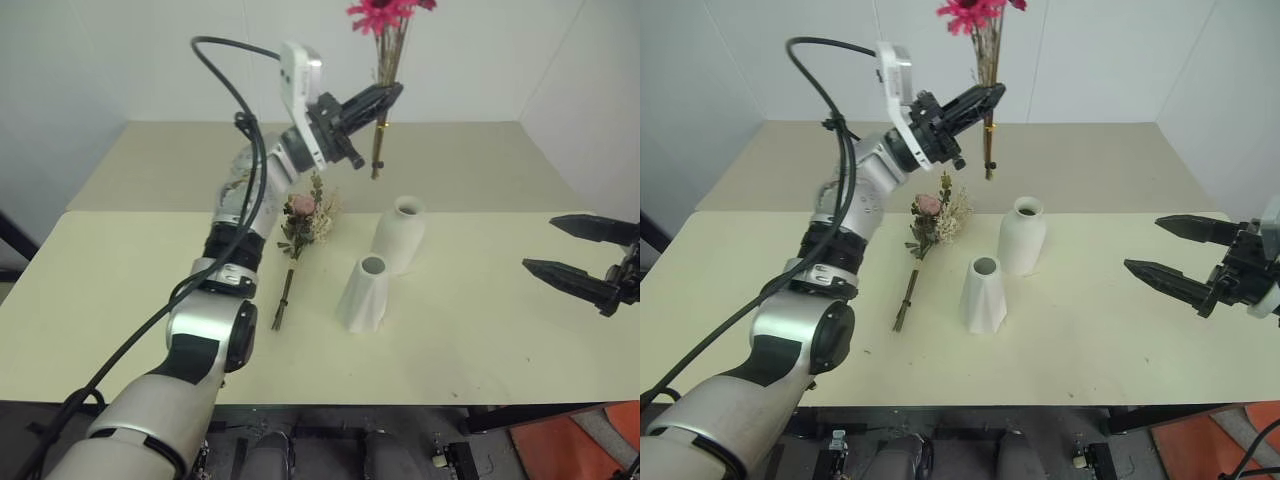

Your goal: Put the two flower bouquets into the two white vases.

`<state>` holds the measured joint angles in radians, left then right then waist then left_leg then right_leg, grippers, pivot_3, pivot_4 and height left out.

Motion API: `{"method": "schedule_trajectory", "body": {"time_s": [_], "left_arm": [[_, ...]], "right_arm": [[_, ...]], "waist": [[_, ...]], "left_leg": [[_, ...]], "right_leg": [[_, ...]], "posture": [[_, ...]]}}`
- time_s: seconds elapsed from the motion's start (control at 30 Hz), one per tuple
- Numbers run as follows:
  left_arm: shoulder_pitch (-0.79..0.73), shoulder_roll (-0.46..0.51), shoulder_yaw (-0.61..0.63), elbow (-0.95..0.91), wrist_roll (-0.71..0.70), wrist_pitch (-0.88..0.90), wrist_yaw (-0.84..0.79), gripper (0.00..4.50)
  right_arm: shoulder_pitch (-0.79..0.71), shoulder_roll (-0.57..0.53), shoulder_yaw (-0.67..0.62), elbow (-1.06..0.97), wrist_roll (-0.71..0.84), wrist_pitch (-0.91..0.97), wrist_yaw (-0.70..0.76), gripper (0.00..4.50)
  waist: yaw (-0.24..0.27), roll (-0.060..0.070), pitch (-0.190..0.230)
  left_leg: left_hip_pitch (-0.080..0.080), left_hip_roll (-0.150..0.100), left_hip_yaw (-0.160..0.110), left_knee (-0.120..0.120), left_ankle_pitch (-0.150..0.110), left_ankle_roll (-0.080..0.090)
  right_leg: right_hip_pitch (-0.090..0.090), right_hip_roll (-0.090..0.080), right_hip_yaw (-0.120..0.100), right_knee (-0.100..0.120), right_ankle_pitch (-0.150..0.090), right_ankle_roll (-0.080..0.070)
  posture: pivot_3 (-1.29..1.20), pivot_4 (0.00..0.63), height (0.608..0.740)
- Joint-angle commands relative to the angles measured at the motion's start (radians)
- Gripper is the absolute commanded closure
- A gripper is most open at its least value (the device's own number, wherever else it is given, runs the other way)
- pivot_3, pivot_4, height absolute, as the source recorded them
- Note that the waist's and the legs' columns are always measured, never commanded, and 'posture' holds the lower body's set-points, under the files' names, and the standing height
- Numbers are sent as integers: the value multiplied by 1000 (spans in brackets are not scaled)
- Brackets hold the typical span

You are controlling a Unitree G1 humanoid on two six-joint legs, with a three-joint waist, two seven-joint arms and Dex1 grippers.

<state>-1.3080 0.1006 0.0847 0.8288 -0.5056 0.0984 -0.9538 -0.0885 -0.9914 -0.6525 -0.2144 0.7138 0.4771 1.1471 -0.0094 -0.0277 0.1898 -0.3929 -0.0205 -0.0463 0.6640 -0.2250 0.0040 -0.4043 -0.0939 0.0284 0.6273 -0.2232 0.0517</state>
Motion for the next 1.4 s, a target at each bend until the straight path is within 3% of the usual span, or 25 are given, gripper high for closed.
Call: {"method": "schedule_trajectory", "body": {"time_s": [0.03, 0.5, 1.13, 1.4], "left_arm": [[-74, -45, 21, 84, 38, -77, 23, 4487], [-103, -162, 23, 271, 180, -204, 113, 4487], [-56, -201, 27, 279, 248, -250, 185, 4487], [-43, -211, 32, 273, 260, -268, 201, 4487]], "right_arm": [[27, 6, -69, -55, 28, 9, -22, 0], [121, 36, -143, -145, 68, 23, -78, 0], [138, 34, -149, -152, 79, 28, -93, 0], [125, 56, -141, -172, 116, 71, -164, 0]], "waist": [[1, 0, 0], [-1, 0, 0], [1, 0, 0], [1, 0, 0]], "left_leg": [[-1, 0, 0, 0, 0, 0], [-1, 0, 0, 0, 0, 0], [-1, 0, 0, 0, 0, 0], [-1, 0, 0, 0, 0, 0]], "right_leg": [[0, 0, 0, 0, 0, 0], [-1, 0, 0, -1, -1, 4], [-1, 0, 0, -1, -1, 4], [-1, 0, 0, -1, -1, 4]], "posture": [[0, 150, 740], [0, 150, 740], [0, 150, 740], [0, 150, 740]]}}
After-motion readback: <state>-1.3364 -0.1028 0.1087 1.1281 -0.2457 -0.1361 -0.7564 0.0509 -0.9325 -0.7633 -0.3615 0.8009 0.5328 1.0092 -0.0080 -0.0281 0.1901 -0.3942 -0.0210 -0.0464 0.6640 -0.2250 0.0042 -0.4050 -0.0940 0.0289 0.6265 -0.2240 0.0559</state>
